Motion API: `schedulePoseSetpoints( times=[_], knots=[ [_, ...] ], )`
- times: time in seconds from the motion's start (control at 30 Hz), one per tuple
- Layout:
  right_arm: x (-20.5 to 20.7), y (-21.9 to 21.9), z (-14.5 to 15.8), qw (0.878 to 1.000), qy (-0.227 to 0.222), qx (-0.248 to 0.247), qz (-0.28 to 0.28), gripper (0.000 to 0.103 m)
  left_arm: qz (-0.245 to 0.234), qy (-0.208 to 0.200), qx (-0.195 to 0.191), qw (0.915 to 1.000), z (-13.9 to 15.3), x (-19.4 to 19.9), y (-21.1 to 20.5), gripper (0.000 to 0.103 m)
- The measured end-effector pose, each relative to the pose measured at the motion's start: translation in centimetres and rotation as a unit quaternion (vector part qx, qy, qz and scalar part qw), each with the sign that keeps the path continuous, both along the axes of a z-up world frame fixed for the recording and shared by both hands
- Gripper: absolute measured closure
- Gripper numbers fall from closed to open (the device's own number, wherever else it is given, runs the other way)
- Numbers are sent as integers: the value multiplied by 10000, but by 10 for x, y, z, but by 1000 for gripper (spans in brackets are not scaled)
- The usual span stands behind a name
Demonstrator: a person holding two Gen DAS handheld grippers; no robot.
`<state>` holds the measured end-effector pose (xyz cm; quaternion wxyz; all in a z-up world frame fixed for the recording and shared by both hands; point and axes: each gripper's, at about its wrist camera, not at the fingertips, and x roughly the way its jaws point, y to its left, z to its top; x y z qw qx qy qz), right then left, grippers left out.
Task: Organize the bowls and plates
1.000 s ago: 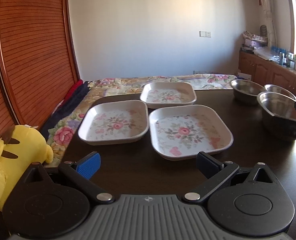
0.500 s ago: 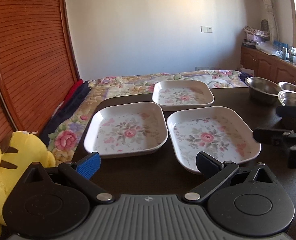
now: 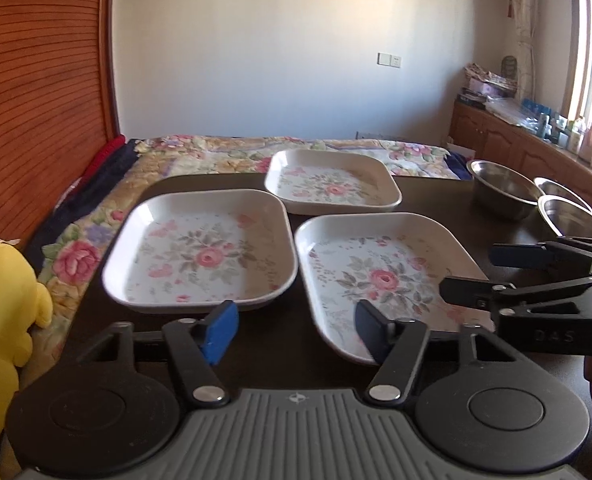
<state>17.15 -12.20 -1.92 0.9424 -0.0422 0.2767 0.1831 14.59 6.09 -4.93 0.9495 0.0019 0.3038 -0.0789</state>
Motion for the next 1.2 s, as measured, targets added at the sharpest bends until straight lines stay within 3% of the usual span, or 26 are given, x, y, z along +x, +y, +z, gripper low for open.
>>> schedulePoseSetpoints(
  times=[0.37,0.63,0.83,1.2],
  knots=[
    [8,-5,-8,9995,259,160,-90,58,-64,165,-115,9998,-11,9,-7,67],
    [13,-8,-11,9988,330,269,-221,72,-46,208,-121,9997,-16,15,-10,75],
    [14,-10,-12,9984,382,349,-244,75,-42,192,-145,9997,-17,15,-11,79],
    [13,-18,-14,9970,415,559,-352,90,-50,151,-133,9998,-18,16,-12,84]
  ],
)
